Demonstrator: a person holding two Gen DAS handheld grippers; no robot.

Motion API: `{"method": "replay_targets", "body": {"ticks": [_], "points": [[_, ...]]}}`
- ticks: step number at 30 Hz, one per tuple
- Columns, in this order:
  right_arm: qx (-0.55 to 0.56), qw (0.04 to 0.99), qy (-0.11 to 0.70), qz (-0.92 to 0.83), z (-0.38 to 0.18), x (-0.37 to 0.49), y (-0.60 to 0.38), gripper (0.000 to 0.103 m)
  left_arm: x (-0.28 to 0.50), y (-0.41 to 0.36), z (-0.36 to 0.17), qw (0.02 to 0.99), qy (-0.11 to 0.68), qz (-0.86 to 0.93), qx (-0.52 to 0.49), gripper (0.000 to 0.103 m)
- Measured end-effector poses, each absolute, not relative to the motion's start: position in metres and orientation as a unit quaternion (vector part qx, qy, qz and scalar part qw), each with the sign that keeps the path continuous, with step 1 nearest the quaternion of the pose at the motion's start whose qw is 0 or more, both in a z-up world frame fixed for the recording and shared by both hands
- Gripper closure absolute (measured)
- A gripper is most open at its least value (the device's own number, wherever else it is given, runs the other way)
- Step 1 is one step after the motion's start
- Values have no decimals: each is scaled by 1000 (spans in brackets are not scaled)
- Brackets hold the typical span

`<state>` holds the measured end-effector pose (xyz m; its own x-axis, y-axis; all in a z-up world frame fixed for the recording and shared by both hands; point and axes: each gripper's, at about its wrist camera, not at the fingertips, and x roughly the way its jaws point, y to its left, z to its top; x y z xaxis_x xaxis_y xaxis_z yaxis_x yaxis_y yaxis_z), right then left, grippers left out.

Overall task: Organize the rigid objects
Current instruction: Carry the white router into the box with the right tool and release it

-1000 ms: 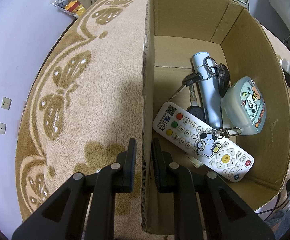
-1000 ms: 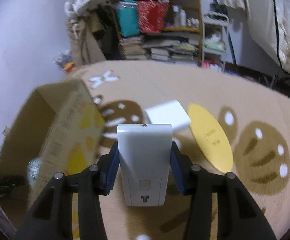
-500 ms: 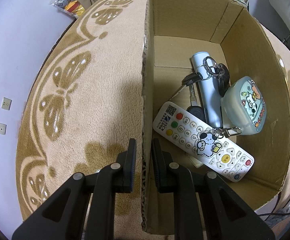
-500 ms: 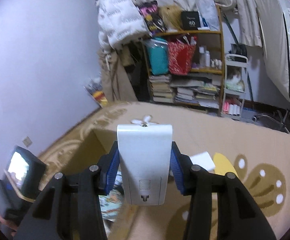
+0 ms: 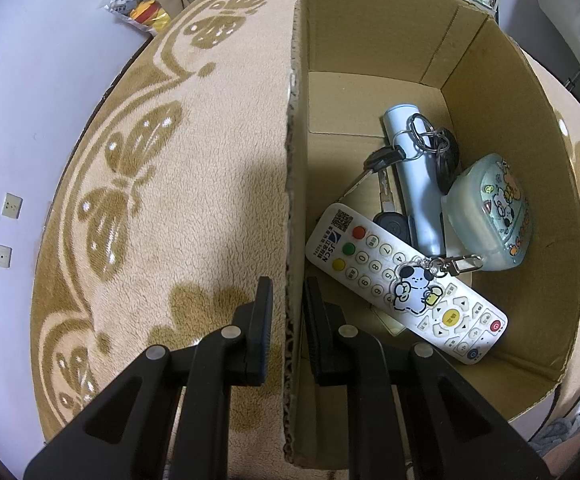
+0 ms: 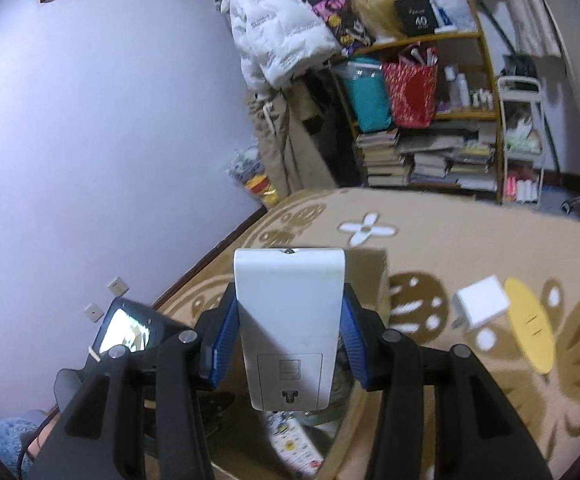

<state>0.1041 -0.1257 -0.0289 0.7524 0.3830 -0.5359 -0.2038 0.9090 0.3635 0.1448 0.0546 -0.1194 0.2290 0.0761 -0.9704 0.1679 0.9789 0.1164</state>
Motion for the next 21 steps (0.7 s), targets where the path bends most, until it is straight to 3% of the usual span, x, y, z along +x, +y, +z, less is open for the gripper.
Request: {"method": "replay_targets", "body": {"ticks": [21], "points": [[134,894,403,141,-83,120,-109,49,146,55,-119,778,621,-31,96,87]]}}
